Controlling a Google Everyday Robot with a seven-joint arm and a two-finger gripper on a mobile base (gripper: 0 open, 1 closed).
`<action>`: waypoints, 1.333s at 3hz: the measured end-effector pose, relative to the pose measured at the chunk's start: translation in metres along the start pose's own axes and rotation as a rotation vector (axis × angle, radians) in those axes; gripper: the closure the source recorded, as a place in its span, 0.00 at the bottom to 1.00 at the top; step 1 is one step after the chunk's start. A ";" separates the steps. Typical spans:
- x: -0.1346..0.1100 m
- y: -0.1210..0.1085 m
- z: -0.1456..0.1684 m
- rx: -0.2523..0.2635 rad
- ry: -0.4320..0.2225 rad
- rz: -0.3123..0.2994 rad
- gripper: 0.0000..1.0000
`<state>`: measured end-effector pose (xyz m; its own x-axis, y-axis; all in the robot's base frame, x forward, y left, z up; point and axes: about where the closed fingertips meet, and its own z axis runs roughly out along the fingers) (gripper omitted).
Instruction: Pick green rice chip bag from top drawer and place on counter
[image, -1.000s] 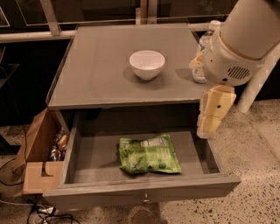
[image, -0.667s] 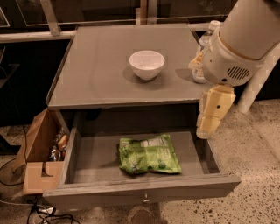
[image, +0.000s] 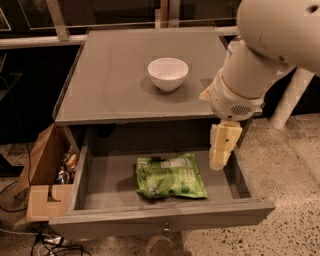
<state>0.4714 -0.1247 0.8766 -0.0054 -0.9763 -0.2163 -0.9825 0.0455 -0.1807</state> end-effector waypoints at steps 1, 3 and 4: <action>-0.006 -0.005 0.032 -0.029 -0.002 -0.029 0.00; -0.015 0.003 0.047 -0.033 -0.017 -0.042 0.00; -0.031 0.011 0.088 -0.036 0.011 -0.124 0.00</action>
Offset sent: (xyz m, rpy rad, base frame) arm 0.0099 0.0109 -0.0257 -0.0033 0.0196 0.0320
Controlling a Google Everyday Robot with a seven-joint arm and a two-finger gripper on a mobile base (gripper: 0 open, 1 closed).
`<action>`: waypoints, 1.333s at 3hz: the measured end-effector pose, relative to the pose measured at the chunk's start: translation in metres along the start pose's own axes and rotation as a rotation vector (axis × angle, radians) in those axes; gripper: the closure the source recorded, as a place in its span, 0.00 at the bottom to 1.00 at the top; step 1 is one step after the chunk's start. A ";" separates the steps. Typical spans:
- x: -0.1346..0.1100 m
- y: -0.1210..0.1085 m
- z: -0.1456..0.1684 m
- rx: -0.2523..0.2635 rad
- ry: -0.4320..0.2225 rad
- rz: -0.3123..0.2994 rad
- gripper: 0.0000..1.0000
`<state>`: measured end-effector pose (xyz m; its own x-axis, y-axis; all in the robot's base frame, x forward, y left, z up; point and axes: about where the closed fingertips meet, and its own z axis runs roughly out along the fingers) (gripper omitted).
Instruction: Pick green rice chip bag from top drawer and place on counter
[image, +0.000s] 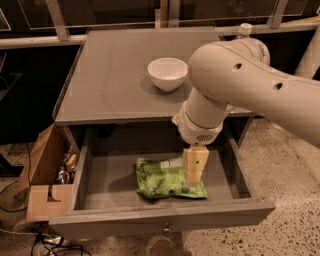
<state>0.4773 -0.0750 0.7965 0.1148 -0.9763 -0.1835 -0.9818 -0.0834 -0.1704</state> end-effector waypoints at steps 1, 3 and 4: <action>0.000 0.001 0.003 -0.004 -0.003 0.005 0.00; 0.003 -0.007 0.042 -0.032 -0.024 0.011 0.00; 0.008 -0.010 0.075 -0.075 -0.056 0.041 0.00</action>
Offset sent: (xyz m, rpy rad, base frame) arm 0.0057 0.0175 -0.0567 0.0397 0.0643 0.0160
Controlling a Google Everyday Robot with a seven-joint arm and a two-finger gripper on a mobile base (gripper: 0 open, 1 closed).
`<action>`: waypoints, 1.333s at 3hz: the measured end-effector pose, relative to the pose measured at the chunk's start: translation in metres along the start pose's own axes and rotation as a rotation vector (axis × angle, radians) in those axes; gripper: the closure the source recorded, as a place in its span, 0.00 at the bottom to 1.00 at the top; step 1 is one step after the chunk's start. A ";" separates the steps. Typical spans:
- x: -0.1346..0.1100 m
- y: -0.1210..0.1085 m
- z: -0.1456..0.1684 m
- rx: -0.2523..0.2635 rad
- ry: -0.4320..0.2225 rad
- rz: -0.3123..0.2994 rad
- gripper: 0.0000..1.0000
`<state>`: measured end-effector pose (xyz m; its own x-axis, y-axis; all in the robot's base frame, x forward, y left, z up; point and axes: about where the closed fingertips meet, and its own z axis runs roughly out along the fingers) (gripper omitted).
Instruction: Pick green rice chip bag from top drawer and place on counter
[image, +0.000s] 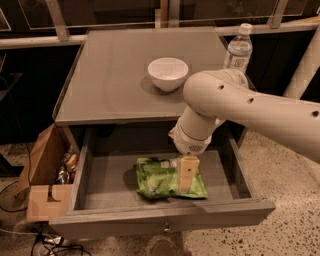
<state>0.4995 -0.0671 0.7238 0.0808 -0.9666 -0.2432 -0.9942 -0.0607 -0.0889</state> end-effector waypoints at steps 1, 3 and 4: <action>0.000 0.000 0.000 -0.001 0.000 0.000 0.00; 0.002 -0.002 0.031 -0.046 -0.040 0.006 0.00; 0.006 -0.005 0.041 -0.055 -0.042 0.009 0.00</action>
Offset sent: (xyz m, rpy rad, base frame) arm -0.0029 0.0036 -0.0232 0.0416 0.0475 0.0093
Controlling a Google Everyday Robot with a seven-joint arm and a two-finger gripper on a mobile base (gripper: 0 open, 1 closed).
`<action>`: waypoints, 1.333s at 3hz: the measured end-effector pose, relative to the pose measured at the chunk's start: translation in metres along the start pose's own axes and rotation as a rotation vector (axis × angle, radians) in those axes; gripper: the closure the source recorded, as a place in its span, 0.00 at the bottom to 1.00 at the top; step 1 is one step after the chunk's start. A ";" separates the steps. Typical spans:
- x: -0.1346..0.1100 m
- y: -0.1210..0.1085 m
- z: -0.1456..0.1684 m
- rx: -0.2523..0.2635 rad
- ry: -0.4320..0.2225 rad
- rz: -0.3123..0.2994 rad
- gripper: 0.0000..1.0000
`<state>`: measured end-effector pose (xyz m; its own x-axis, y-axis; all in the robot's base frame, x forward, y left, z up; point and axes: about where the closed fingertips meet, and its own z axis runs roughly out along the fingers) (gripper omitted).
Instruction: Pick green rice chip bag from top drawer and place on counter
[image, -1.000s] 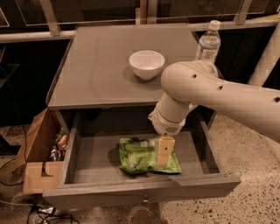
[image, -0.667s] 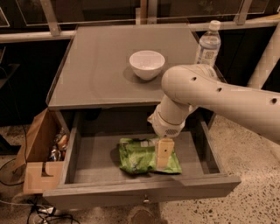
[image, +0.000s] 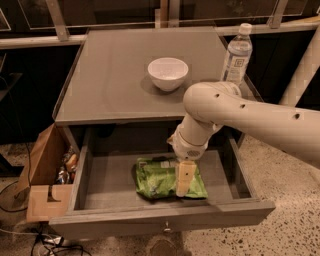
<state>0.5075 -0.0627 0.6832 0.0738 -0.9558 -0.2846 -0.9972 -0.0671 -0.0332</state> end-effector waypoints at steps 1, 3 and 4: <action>0.001 -0.002 0.014 -0.014 -0.017 0.013 0.00; 0.002 -0.022 0.030 -0.023 -0.025 0.023 0.00; 0.003 -0.021 0.035 -0.032 -0.026 0.030 0.00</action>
Offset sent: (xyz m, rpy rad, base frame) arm 0.0311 0.0099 -0.0315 0.0365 0.0296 -0.0183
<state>0.5289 -0.0546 0.6494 0.0433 -0.9499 -0.3095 -0.9988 -0.0476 0.0063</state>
